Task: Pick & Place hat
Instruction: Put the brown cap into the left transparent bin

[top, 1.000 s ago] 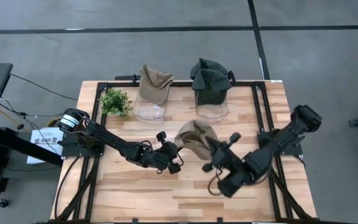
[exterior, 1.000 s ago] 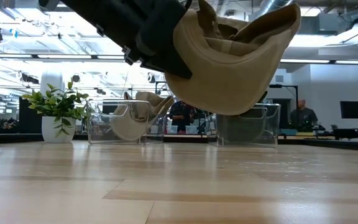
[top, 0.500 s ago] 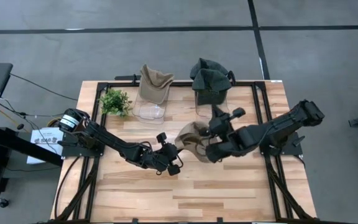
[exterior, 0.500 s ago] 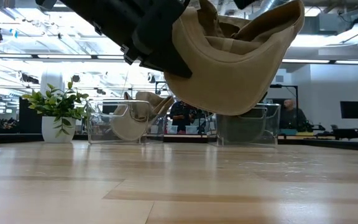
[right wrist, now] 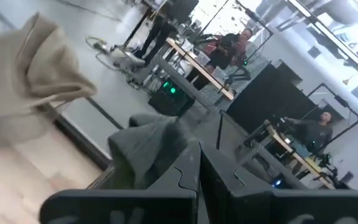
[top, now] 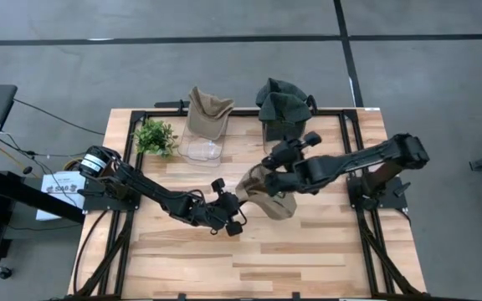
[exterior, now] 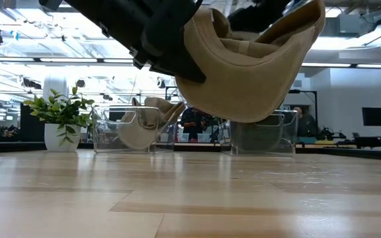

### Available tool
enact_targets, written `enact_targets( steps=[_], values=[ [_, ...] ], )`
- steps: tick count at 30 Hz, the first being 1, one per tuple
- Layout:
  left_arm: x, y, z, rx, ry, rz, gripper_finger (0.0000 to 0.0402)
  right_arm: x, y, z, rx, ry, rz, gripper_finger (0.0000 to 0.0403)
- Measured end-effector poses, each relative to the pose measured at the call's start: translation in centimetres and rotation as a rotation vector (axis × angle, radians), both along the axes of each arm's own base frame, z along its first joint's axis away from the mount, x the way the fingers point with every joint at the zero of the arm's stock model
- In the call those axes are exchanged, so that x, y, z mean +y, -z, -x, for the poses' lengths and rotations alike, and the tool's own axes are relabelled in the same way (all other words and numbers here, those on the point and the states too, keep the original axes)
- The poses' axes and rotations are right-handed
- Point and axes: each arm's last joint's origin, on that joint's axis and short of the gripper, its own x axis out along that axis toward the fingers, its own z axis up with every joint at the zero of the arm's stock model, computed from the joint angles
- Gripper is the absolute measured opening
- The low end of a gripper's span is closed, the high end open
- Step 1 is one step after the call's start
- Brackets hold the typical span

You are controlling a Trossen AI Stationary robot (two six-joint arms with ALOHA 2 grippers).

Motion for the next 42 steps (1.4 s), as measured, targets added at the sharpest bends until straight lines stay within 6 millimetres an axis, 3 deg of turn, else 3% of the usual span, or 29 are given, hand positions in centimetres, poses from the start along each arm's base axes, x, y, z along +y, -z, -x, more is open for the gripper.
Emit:
enact_targets(
  steps=[7,14,18,24,33,42],
  values=[
    [0.0,0.0,0.0,0.001,0.0,0.0,0.0012,2.3,2.2,-1.0,0.026,-0.094,-0.093,0.0],
    [0.0,0.0,0.0,0.001,0.0,0.0,0.0012,5.9,2.3,0.1,0.002,-0.209,-0.129,0.0],
    [0.0,0.0,0.0,0.0,0.0,0.0,0.0012,7.0,2.5,0.9,-0.002,-0.236,-0.152,0.0],
    [-0.6,-0.4,0.1,-0.031,0.023,0.001,0.0012,5.6,3.4,1.7,-0.005,-0.169,-0.163,0.0],
    [-4.0,-2.8,1.8,-0.111,0.174,-0.055,0.0012,2.6,5.5,2.0,-0.063,-0.047,-0.119,0.0],
    [-3.5,-2.6,1.4,-0.093,0.203,-0.041,0.0012,3.3,3.7,1.9,-0.134,-0.07,0.042,0.0]
  ],
)
